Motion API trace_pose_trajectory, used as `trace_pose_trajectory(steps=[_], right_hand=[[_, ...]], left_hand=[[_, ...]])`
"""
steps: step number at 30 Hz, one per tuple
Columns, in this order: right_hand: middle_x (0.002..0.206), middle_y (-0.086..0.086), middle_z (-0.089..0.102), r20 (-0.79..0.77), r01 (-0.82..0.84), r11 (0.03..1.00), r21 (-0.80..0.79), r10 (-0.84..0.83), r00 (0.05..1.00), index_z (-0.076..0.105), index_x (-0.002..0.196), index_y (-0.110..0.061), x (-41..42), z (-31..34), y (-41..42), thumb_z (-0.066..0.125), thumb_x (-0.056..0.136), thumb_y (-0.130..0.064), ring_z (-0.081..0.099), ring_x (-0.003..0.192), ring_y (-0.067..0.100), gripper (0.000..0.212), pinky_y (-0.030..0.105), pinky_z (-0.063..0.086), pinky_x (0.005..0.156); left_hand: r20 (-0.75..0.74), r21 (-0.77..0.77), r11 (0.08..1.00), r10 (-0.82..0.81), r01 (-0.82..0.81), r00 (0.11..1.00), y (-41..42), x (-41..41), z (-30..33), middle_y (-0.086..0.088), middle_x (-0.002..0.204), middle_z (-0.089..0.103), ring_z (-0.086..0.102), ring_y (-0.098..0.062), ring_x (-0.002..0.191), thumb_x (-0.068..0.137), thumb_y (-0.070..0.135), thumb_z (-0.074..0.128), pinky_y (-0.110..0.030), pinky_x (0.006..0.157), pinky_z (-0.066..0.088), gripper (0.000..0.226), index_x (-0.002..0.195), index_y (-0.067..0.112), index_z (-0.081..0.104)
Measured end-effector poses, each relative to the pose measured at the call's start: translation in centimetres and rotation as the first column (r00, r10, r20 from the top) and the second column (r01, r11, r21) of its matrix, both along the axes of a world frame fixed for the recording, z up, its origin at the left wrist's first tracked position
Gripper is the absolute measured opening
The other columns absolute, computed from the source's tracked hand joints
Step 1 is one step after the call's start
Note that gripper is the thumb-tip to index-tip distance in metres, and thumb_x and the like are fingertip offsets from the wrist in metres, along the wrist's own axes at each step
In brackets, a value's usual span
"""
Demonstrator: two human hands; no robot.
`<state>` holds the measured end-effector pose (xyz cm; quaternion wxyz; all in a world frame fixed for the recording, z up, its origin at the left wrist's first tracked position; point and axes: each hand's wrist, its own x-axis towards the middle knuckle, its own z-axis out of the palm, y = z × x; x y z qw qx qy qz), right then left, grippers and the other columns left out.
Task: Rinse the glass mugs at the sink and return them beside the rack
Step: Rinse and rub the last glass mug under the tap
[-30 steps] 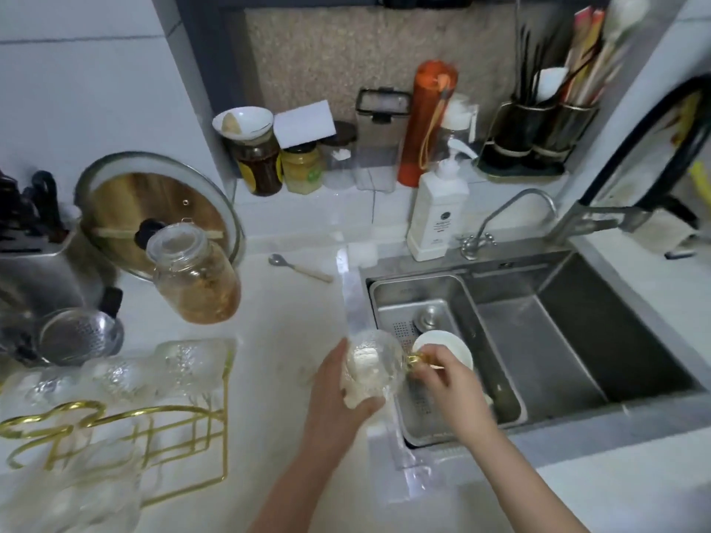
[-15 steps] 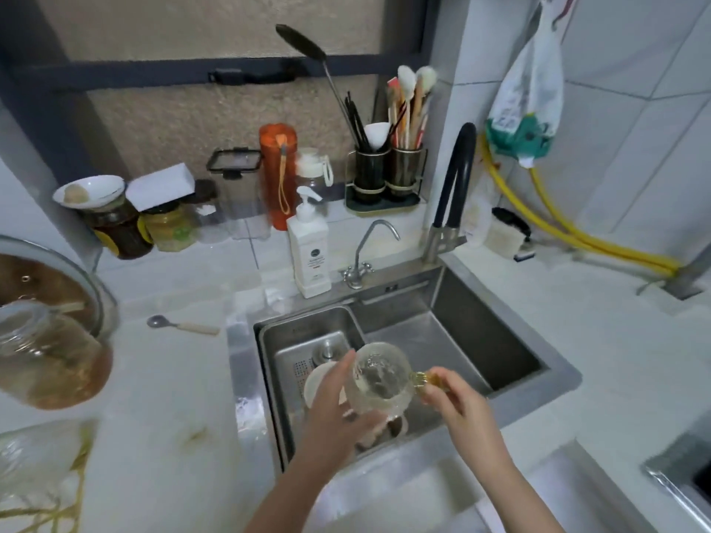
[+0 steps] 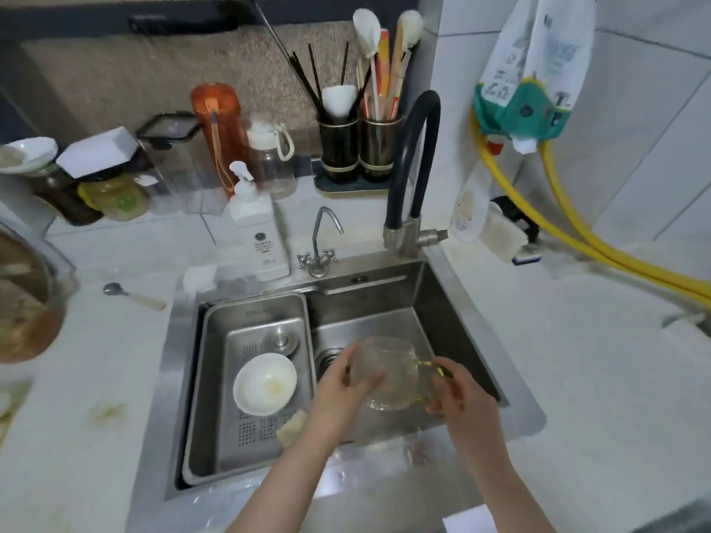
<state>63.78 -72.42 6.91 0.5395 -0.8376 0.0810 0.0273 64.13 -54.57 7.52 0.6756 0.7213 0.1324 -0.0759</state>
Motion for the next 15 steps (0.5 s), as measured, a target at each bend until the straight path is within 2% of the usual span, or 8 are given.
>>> trace_pose_trajectory(steps=[3,5,7,9,10,12,13,15], right_hand=[[0.076,-0.001,0.067,-0.025,-0.029,0.999,0.033,0.03,0.999,0.063,0.108,-0.025,1.8,0.2,0.2,0.052,0.096,-0.016,0.066,0.059,0.016,0.019,0.033,0.058,0.068],[0.072,-0.002,0.065,-0.031,-0.037,0.999,0.03,0.038,0.999,0.065,0.112,-0.017,3.1,0.0,0.5,0.051,0.097,-0.016,0.061,0.058,0.01,0.021,0.034,0.059,0.069],[0.068,-0.005,0.062,-0.008,-0.049,0.999,-0.011,0.049,0.999,0.065,0.112,-0.016,4.3,-0.3,0.9,0.05,0.097,-0.019,0.058,0.057,0.007,0.022,0.025,0.057,0.064],[0.066,-0.007,0.06,0.005,-0.048,0.998,-0.048,0.048,0.999,0.066,0.11,-0.019,5.1,-0.4,1.5,0.05,0.097,-0.023,0.055,0.057,0.004,0.021,0.013,0.047,0.057],[0.068,-0.008,0.061,-0.002,-0.041,0.998,-0.052,0.041,0.999,0.066,0.109,-0.019,5.4,-0.4,1.8,0.05,0.097,-0.024,0.056,0.059,0.003,0.021,0.011,0.045,0.057],[0.076,-0.005,0.064,-0.039,-0.014,0.999,-0.035,0.012,0.999,0.066,0.108,-0.016,5.9,-0.4,2.3,0.051,0.096,-0.025,0.059,0.067,0.004,0.021,0.014,0.047,0.065],[0.08,-0.003,0.065,-0.057,0.004,1.0,-0.024,-0.005,0.998,0.067,0.109,-0.016,6.4,-0.5,2.4,0.051,0.096,-0.025,0.06,0.071,0.007,0.022,0.019,0.051,0.07],[0.086,-0.001,0.067,-0.083,0.03,1.0,-0.011,-0.03,0.996,0.067,0.112,-0.016,7.3,-0.6,3.1,0.052,0.096,-0.027,0.062,0.076,0.011,0.024,0.029,0.055,0.08]], left_hand=[[-0.046,-0.009,0.998,0.057,-0.057,0.997,0.0,0.9,0.3,0.015,0.129,0.05,0.046,-0.001,0.119,0.084,0.028,0.069,-0.021,0.103,0.036,0.056,0.134,0.031,0.047],[-0.063,-0.004,0.998,0.055,-0.055,0.996,0.5,1.6,0.2,0.012,0.138,0.043,0.04,-0.002,0.127,0.084,0.031,0.068,-0.021,0.104,0.031,0.061,0.139,0.029,0.043],[-0.09,-0.013,0.999,0.042,-0.043,0.995,1.0,2.3,0.0,0.012,0.142,0.042,0.04,-0.005,0.13,0.082,0.04,0.068,-0.023,0.104,0.032,0.064,0.14,0.031,0.042],[-0.126,-0.025,0.998,0.047,-0.051,0.991,1.5,3.0,-0.4,0.007,0.139,0.048,0.048,-0.008,0.124,0.078,0.05,0.067,-0.028,0.105,0.038,0.065,0.136,0.033,0.045],[-0.141,-0.039,0.997,0.057,-0.063,0.988,1.5,3.3,-0.4,0.004,0.135,0.052,0.054,-0.007,0.115,0.078,0.051,0.065,-0.03,0.102,0.044,0.063,0.135,0.032,0.046],[-0.134,-0.059,0.996,0.065,-0.073,0.989,1.5,3.9,-0.3,0.004,0.126,0.056,0.057,-0.002,0.1,0.084,0.046,0.061,-0.025,0.086,0.051,0.055,0.135,0.03,0.045],[-0.12,-0.059,0.996,0.058,-0.065,0.991,1.6,4.1,-0.2,0.005,0.126,0.055,0.057,-0.003,0.102,0.085,0.044,0.06,-0.02,0.08,0.05,0.055,0.136,0.031,0.043],[-0.088,-0.029,1.0,-0.005,0.002,0.996,2.3,4.7,-0.3,0.008,0.135,0.049,0.052,-0.01,0.118,0.083,0.046,0.062,-0.016,0.08,0.047,0.057,0.136,0.035,0.042]])
